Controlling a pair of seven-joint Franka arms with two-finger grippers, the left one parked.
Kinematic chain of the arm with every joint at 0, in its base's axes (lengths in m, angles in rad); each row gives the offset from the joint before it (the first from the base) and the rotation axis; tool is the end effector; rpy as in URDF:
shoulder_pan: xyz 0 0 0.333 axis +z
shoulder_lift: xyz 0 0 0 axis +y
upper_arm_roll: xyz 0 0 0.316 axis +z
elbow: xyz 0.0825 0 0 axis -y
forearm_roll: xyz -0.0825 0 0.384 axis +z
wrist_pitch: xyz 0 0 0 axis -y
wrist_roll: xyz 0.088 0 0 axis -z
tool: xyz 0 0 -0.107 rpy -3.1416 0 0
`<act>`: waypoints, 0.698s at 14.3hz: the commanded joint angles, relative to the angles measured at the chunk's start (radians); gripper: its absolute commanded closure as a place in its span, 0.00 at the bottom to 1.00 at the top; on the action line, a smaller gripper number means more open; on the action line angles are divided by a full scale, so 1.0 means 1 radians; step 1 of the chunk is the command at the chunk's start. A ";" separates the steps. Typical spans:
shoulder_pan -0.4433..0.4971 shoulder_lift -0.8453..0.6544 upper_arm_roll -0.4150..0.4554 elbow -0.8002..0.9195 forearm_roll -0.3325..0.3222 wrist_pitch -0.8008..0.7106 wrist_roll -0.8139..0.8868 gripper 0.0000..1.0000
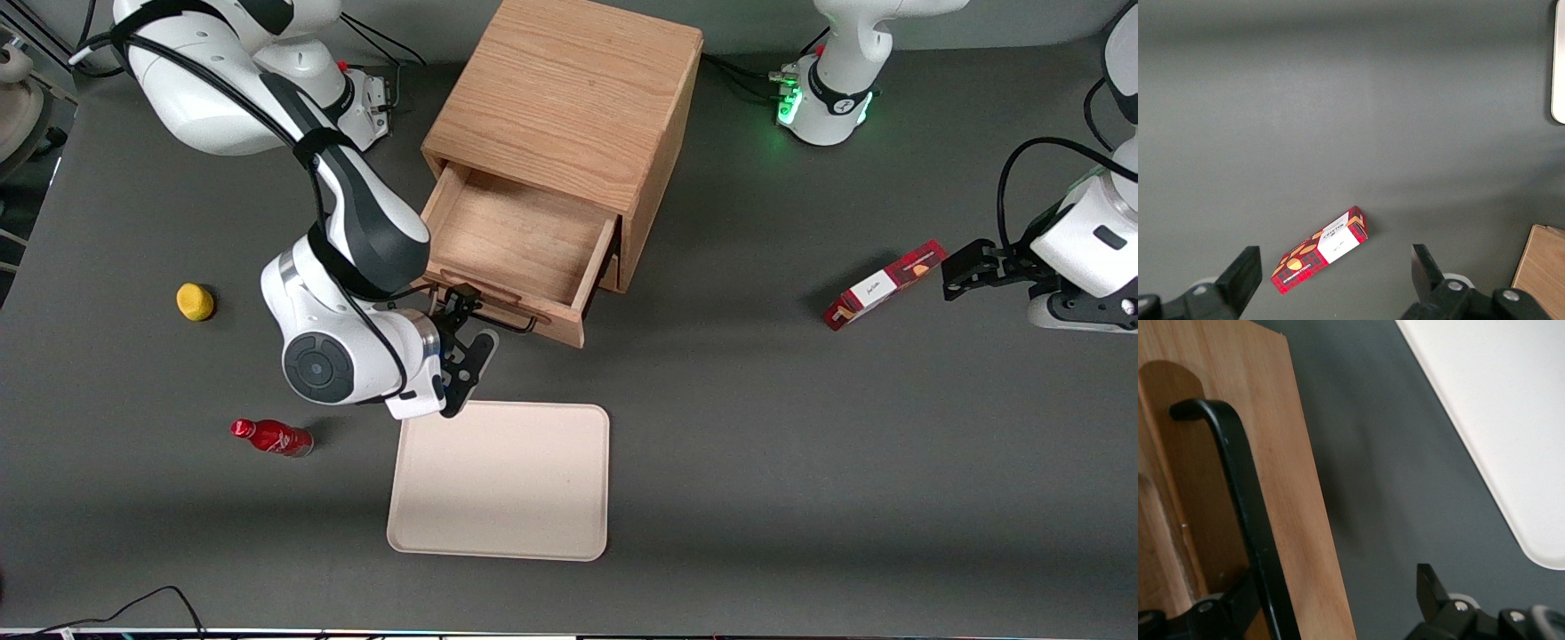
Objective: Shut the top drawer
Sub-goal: 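Push the drawer front with the right gripper into the cabinet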
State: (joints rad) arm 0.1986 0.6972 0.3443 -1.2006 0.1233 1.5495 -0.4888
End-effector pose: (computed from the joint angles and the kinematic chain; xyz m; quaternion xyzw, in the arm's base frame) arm 0.6244 0.3209 0.3701 -0.8599 -0.4553 0.1565 0.1698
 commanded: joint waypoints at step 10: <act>-0.007 -0.151 0.027 -0.243 0.105 0.082 0.041 0.00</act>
State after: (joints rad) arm 0.1979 0.6146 0.3603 -1.3388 0.1850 1.5825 -0.4703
